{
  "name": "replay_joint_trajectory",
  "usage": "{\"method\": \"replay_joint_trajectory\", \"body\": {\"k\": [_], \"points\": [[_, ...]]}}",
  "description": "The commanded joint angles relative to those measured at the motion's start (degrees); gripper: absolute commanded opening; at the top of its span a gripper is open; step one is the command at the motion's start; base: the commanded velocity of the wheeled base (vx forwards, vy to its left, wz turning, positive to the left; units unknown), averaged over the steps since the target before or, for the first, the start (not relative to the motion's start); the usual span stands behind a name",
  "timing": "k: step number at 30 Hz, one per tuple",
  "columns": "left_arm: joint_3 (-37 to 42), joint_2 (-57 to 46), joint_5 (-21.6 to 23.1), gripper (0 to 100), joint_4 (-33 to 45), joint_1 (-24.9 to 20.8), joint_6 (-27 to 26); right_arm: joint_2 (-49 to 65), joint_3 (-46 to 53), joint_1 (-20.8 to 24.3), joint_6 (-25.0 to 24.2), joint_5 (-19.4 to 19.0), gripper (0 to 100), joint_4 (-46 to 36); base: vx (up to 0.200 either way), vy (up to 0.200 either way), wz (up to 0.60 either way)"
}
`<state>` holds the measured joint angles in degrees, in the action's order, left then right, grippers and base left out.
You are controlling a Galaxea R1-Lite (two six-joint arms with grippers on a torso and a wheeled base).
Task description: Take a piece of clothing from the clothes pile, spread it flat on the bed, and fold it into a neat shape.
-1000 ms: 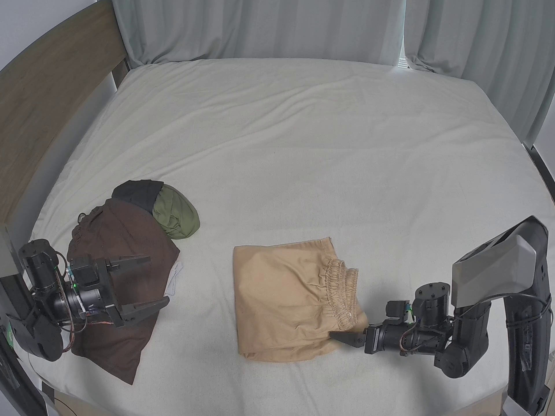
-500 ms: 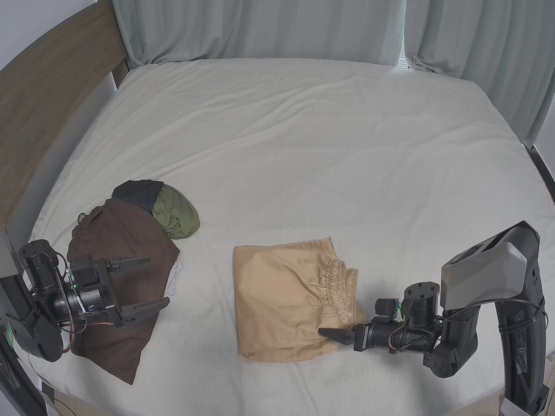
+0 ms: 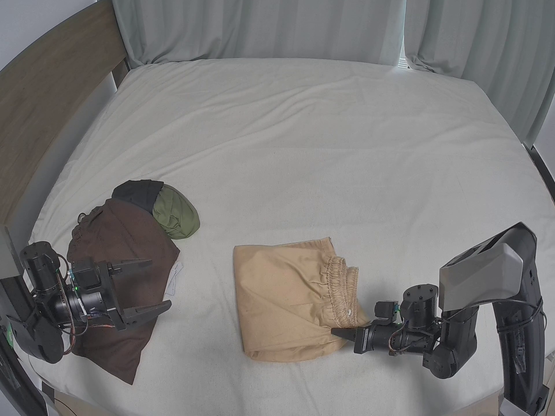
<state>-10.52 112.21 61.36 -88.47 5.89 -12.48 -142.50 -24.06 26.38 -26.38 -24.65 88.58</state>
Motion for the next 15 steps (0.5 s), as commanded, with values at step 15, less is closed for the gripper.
{"method": "replay_joint_trajectory", "body": {"k": [15], "points": [[0.06,0.29,-0.01,100,-0.04,0.00,-0.09,1.43,1.21,0.07,0.01,0.04,0,0.19,0.000,0.000,0.00]]}}
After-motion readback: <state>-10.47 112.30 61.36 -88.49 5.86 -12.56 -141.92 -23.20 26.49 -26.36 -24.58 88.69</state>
